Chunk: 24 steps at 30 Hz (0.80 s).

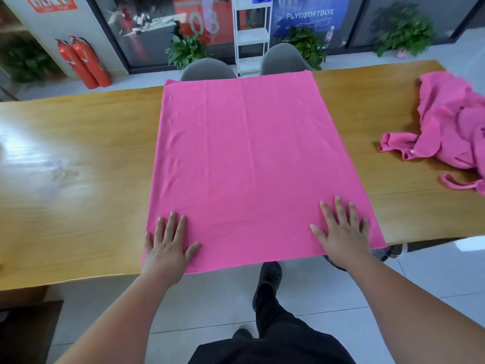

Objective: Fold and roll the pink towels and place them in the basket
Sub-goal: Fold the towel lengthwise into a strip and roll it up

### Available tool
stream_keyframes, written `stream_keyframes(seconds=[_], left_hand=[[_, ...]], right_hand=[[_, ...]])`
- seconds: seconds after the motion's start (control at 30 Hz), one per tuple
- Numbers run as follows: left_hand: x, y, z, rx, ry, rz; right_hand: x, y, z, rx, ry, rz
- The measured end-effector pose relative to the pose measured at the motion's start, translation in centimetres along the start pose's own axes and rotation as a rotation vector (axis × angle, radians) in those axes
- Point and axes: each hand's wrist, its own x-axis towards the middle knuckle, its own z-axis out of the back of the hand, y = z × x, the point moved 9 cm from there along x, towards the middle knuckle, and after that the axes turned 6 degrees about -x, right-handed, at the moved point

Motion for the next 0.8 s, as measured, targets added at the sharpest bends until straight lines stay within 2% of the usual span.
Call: stream_keyframes(seconds=[0.23,0.37,0.53,0.67,0.8], left_hand=[[-2.0,-0.3,0.6,0.049,0.128,-0.024],[-2.8,-0.6,1.7,0.070,0.202,-0.078],[-2.4,0.0,4.9,-0.049,0.137,-0.051],[-0.9,-0.1,7.2,-0.050,0.091,-0.109],[2.2,0.7,9.2,-0.071,0.087,-0.094]], right_hand=[[-1.9,-0.2,-0.1,-0.008,0.179,-0.021],[-3.0,0.2,0.5,0.011,0.228,-0.070],[-3.9,7.6,2.5,0.021,0.183,0.046],[-3.3,15.8,4.1,0.062,0.176,0.172],[-1.5,22.8,5.3,0.080,0.162,0.264]])
